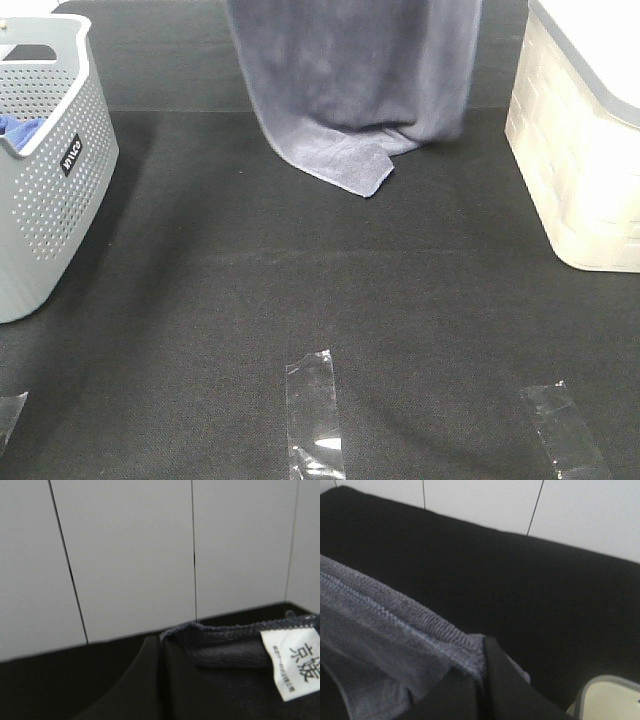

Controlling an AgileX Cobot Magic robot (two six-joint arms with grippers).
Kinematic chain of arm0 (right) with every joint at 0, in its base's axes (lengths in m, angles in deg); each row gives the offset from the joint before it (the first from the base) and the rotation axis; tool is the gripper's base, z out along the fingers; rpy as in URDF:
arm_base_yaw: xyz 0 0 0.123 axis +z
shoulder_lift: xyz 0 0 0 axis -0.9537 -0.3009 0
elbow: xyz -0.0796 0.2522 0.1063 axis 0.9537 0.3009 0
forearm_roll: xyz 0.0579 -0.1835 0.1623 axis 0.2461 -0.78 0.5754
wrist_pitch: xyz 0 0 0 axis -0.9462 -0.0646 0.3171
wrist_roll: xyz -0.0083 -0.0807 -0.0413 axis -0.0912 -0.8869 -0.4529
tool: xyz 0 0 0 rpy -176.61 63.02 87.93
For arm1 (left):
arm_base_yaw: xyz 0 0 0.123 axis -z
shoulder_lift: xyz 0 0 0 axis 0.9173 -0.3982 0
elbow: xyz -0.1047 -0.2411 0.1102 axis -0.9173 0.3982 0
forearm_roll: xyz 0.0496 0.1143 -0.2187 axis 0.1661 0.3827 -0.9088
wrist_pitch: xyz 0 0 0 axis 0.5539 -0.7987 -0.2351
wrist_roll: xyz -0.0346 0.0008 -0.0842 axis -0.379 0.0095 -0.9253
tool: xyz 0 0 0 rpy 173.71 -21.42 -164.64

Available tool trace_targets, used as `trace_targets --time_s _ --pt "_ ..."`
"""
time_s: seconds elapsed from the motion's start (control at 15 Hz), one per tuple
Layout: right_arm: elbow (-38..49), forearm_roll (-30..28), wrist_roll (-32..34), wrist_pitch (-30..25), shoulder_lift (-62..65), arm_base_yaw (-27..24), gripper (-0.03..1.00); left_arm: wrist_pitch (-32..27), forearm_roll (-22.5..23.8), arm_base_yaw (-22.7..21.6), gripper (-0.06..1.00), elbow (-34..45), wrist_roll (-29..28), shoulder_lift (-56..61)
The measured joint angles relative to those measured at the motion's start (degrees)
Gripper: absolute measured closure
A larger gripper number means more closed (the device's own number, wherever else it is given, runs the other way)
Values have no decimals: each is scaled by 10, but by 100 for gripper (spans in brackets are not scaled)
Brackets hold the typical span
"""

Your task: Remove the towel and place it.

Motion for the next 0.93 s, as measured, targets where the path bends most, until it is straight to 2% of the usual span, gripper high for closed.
trace_targets --time_s 0.13,0.27,0.33,0.4,0.47,0.67,0.73,0.93 --pt "8 4 2 -23 0 2 97 -69 -21 0 94 0 0 0" --pt "8 4 2 -13 0 2 97 -58 -21 0 94 0 0 0" --pt "8 0 5 10 0 2 97 -18 -19 0 94 0 0 0" --pt "8 -11 9 105 0 0 97 108 -14 -2 94 0 0 -1" --pt "8 -11 9 105 0 0 97 108 -14 -2 94 0 0 -1" --pt "8 -16 10 258 9 -2 97 383 3 -15 94 -5 0 1" --pt "8 -21 7 301 17 -1 97 411 12 -15 94 -21 0 1" --pt "7 -49 -2 371 38 1 97 392 40 -15 94 -92 1 -3"
